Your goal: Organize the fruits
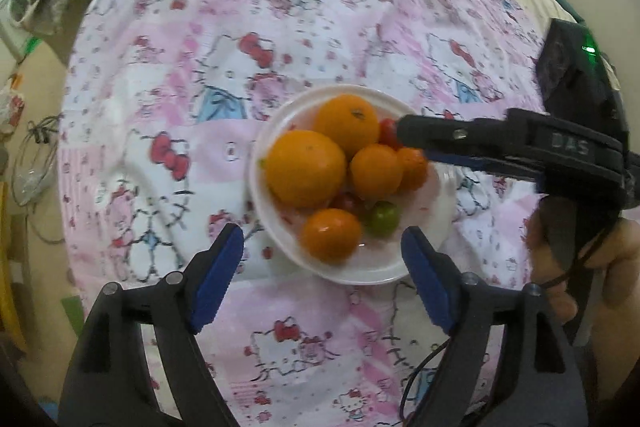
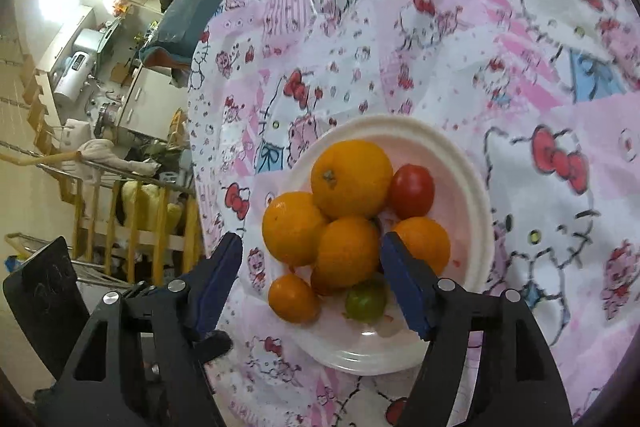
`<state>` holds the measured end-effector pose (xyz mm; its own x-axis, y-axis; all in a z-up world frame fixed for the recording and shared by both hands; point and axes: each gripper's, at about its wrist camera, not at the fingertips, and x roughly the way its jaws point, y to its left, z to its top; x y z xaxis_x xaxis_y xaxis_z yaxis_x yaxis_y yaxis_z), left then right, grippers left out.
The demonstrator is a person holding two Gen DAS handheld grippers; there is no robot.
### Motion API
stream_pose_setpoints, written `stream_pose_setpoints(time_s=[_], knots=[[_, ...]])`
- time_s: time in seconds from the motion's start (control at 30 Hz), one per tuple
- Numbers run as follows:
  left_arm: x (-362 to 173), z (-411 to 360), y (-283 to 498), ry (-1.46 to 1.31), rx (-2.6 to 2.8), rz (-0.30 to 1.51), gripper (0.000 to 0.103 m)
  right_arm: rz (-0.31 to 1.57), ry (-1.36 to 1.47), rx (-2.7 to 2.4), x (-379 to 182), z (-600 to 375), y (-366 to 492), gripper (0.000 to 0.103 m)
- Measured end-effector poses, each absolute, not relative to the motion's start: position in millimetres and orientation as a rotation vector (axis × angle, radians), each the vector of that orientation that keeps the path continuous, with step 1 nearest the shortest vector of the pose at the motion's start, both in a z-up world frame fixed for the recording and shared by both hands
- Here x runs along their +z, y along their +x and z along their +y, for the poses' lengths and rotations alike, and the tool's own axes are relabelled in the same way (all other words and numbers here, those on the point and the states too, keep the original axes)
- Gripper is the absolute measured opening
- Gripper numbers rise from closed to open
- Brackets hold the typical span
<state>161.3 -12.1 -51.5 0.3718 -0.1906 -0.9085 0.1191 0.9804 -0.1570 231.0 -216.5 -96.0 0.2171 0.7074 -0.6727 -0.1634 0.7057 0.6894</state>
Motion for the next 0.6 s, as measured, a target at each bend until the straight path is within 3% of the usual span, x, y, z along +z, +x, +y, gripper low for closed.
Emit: stream_pose_setpoints(time_s=[0.27,0.6], knots=[[-47.5,1.2,145.3,-0.083,-0.138,1.138,0.079,1.190,0.604,0.596,-89.7,-243.4,219.1,0.075],[-35.9,4.0,122.1,-0.073,-0.092,1.043,0.079,1.063,0.457,0.536,-46.3,-244.9,169.2,0.078]])
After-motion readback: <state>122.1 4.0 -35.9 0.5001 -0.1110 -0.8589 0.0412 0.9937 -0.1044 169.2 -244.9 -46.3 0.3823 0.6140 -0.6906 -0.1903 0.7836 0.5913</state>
